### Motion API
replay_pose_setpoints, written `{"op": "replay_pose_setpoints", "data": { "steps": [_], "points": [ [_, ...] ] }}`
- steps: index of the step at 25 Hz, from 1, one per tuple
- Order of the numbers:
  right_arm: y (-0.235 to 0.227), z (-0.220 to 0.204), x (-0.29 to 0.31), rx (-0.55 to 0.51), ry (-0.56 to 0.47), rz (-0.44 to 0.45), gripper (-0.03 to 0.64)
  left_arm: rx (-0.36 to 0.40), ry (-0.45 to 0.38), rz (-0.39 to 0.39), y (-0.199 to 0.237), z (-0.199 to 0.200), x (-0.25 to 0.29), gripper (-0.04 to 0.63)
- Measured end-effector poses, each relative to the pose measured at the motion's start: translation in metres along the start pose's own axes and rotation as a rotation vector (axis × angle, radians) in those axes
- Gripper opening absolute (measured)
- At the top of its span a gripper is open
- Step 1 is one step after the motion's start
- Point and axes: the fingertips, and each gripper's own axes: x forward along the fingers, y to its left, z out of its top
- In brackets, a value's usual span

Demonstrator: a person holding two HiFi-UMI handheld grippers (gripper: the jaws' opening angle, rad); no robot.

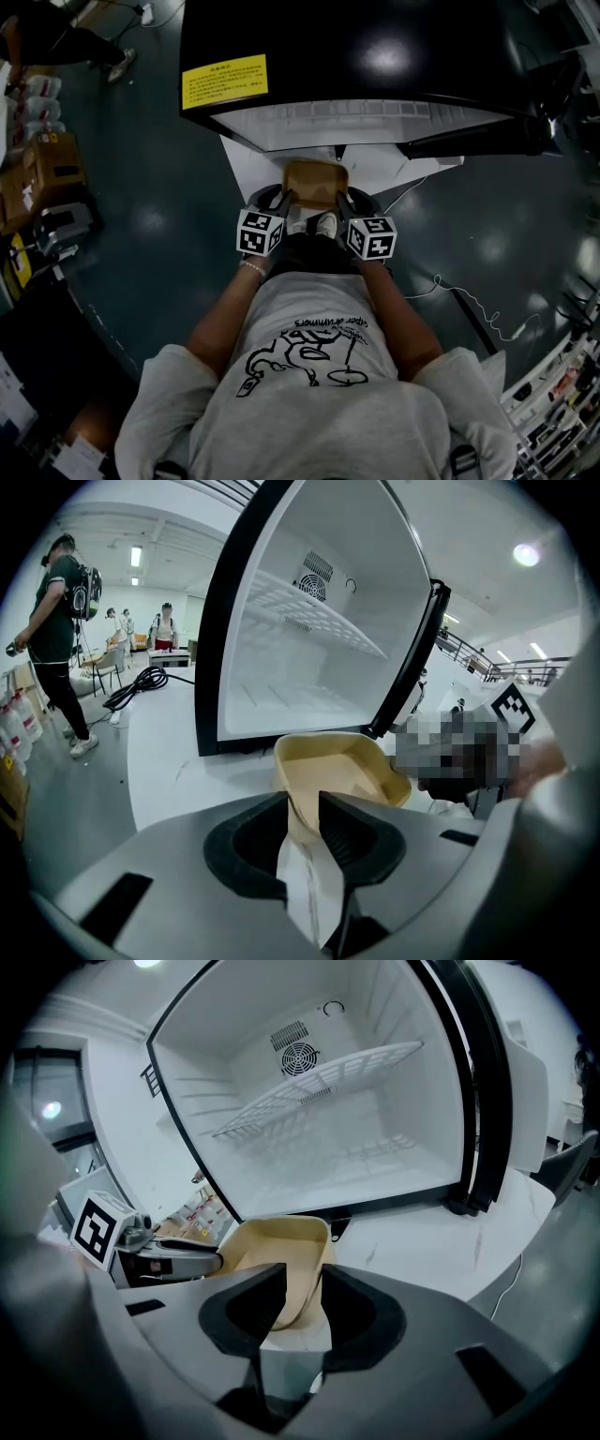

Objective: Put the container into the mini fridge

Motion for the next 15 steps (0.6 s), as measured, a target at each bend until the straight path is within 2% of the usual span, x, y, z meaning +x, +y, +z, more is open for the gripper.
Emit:
{"op": "replay_pose_setpoints", "data": {
  "steps": [15],
  "points": [
    [0.000, 0.012, -0.015, -0.004, -0.027, -0.004, 0.112, 0.002, -0.025, -0.004, -0.012, 0.014, -0.010, 0.109]
  ]
}}
